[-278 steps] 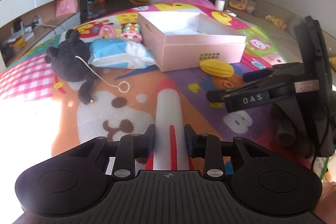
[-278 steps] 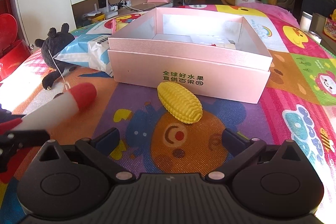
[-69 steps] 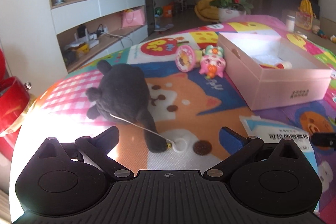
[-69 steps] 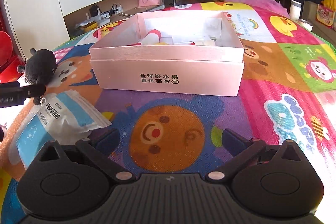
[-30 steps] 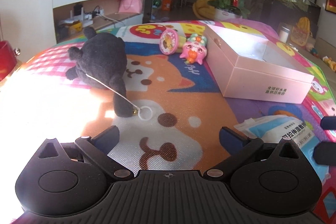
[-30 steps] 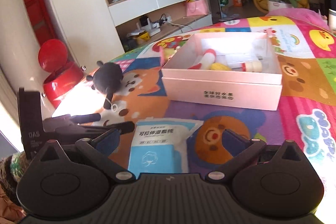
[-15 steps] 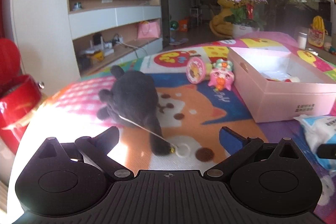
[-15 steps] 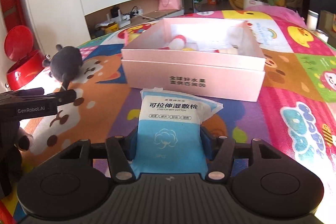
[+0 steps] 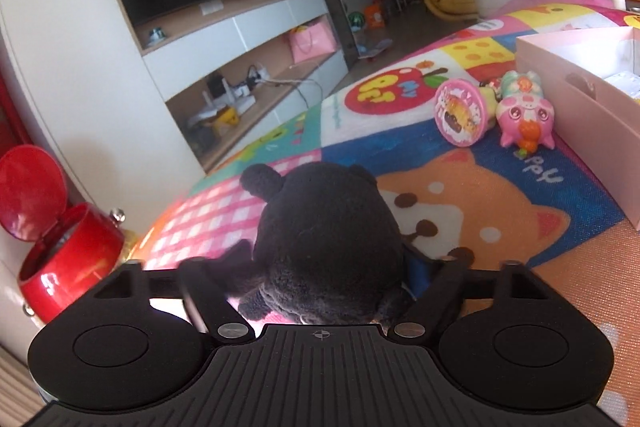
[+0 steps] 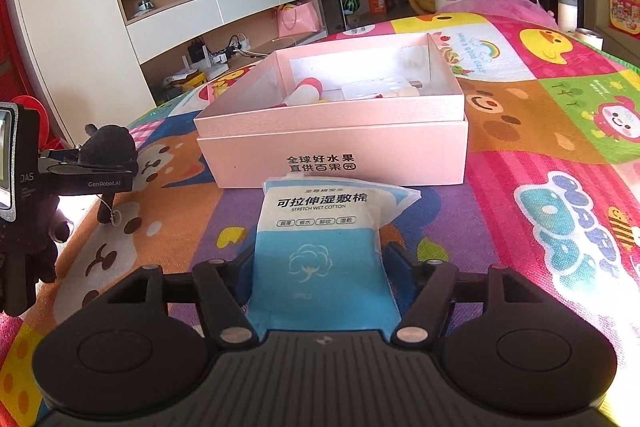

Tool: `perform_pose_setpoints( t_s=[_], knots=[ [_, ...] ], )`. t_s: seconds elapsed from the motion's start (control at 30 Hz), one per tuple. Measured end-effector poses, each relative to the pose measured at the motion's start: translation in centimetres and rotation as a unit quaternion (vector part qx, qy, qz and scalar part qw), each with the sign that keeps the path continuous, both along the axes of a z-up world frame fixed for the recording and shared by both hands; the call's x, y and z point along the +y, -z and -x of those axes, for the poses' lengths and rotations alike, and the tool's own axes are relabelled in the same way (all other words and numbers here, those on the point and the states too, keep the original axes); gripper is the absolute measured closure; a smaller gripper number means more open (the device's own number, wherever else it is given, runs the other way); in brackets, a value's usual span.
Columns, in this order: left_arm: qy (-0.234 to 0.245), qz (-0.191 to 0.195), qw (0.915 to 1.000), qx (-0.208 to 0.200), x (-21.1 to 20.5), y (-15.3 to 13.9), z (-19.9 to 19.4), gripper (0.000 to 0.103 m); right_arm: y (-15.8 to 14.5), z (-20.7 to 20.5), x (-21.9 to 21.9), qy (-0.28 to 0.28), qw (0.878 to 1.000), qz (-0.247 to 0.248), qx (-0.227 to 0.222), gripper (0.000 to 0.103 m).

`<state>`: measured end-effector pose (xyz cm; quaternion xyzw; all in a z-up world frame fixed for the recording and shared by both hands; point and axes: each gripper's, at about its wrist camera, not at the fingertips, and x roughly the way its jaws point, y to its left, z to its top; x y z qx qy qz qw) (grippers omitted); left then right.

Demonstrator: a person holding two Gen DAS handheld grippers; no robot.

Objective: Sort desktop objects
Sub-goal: 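Grasp the black plush bear with the left gripper while the right gripper holds the wipes, then carry the plush bear into the pink box and open the left gripper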

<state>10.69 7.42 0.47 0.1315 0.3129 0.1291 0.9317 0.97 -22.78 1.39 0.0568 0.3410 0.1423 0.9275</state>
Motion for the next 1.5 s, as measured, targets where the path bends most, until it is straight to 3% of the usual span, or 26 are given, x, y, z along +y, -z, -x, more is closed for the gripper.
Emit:
perform_pose_setpoints(
  t_s=[0.17, 0.27, 0.33, 0.4, 0.47, 0.57, 0.63, 0.83, 0.93, 1.07, 1.23, 1.33, 1.5],
  knots=[
    [0.006, 0.046, 0.9989, -0.002, 0.6, -1.2, 0.6, 0.031, 0.0, -0.1, -0.2, 0.007, 1.0, -0.006, 0.001, 0.031],
    [0.055, 0.13, 0.9899, -0.005, -0.6, -3.5, 2.4, 0.031, 0.1, -0.2, -0.2, 0.008, 1.0, -0.008, 0.002, 0.03],
    [0.094, 0.226, 0.9696, 0.006, -1.5, -5.0, 3.6, 0.031, 0.1, -0.2, -0.3, 0.01, 1.0, -0.009, 0.002, 0.028],
    [0.129, 0.313, 0.9405, 0.02, -2.2, -5.8, 4.6, 0.031, 0.1, -0.2, -0.3, 0.012, 1.0, -0.009, 0.002, 0.027],
    [0.151, 0.357, 0.9212, 0.036, -3.2, -5.7, 5.2, 0.031, 0.1, -0.2, -0.3, 0.014, 1.0, -0.008, 0.001, 0.026],
    [0.144, 0.389, 0.907, 0.073, -4.0, -3.9, 5.3, 0.031, 0.1, -0.2, -0.4, 0.017, 1.0, -0.009, 0.002, 0.025],
    [0.126, 0.402, 0.9026, 0.087, -3.7, -2.6, 5.1, 0.031, 0.2, -0.2, -0.4, 0.017, 1.0, -0.01, 0.001, 0.024],
    [0.075, 0.405, 0.9087, 0.066, -0.3, -1.5, 5.3, 0.024, 0.2, -0.3, -0.5, 0.018, 1.0, -0.01, 0.004, 0.018],
    [0.053, 0.383, 0.9216, 0.031, 1.4, -2.3, 5.9, 0.009, 0.2, -0.4, -0.5, 0.017, 1.0, -0.01, 0.005, 0.016],
    [0.017, 0.337, 0.9412, -0.008, 3.5, -3.5, 6.9, 0.006, 0.2, -0.4, -0.5, 0.019, 1.0, -0.008, 0.004, 0.015],
    [0.012, 0.299, 0.9538, -0.023, 4.1, -4.3, 8.1, 0.003, 0.2, -0.5, -0.4, 0.019, 1.0, -0.006, 0.005, 0.014],
    [0.004, 0.293, 0.9553, -0.041, 4.3, -4.9, 8.8, 0.003, 0.2, -0.5, -0.3, 0.022, 1.0, -0.004, 0.004, 0.013],
    [0.024, 0.305, 0.9498, -0.066, 4.4, -6.1, 9.8, 0.003, 0.3, -0.5, -0.4, 0.024, 1.0, -0.004, 0.004, 0.013]
  ],
)
